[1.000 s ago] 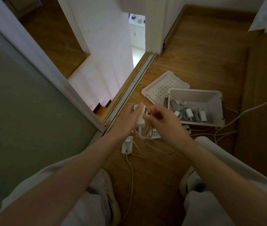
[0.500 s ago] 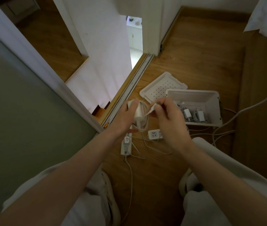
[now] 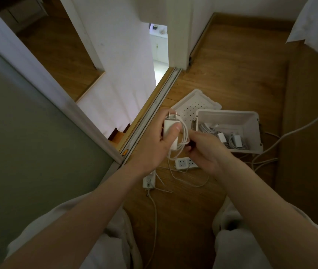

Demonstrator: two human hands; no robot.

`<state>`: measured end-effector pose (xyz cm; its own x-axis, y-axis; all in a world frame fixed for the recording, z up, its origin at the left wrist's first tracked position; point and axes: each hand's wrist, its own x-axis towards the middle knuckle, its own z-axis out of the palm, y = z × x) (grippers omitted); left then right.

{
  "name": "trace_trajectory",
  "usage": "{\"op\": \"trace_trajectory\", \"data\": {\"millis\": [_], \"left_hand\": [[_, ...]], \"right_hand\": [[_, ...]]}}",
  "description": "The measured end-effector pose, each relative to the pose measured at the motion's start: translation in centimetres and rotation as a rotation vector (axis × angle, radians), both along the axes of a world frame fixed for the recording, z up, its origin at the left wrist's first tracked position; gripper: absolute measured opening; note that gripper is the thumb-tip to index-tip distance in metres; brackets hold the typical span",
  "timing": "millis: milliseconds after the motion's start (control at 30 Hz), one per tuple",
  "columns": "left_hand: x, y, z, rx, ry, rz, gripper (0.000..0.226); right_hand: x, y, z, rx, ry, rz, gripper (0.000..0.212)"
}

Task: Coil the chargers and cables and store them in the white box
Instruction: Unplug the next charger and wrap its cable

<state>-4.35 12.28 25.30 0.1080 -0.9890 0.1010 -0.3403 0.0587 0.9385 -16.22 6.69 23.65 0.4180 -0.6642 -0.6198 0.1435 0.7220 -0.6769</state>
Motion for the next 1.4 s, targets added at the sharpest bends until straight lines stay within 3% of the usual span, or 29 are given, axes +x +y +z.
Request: {"op": "trace_trajectory", "data": {"millis": [233, 367, 467, 533, 833, 967, 1067, 1400], "left_hand": [[0.9, 0.0, -1.2, 0.051, -0.039, 0.015, 0.017], [0.9, 0.1, -1.4, 0.045, -0.09, -0.013, 0.014], [0.9, 0.0, -1.5, 0.033, -0.133, -0.021, 0.018], [0.9, 0.0, -1.5, 0.028, -0.139, -0.02, 0.015], [1.8, -0.4, -1.1, 0.14, 0.041, 0.051, 0.012], [1.8, -0.2, -1.2, 0.087, -0.033, 0.046, 0.016], [1.5, -0.1, -1.5, 0.115, -0.084, 0.043, 0.018], [1.6, -0.5, -2.3, 0.208, -0.184, -0.023, 0.009]], "right_hand": [[-0.3, 0.7, 0.1, -0.34, 0.242, 0.225, 0.027], [0.0, 1.4, 0.0, -0.499, 0.419, 0.183, 0.037], [-0.1, 1.3, -0.2, -0.634, 0.477, 0.212, 0.018], [-0.2, 1.1, 0.1, -0.702, 0.468, 0.279, 0.017], [-0.8, 1.0, 1.0, -0.686, 0.346, 0.316, 0.018], [-0.8, 1.8, 1.0, -0.79, 0.373, 0.355, 0.018], [-0.4, 2.0, 0.4, -0.93, 0.497, 0.346, 0.012], [-0.3, 1.7, -0.2, -0.886, 0.661, 0.393, 0.018]]}}
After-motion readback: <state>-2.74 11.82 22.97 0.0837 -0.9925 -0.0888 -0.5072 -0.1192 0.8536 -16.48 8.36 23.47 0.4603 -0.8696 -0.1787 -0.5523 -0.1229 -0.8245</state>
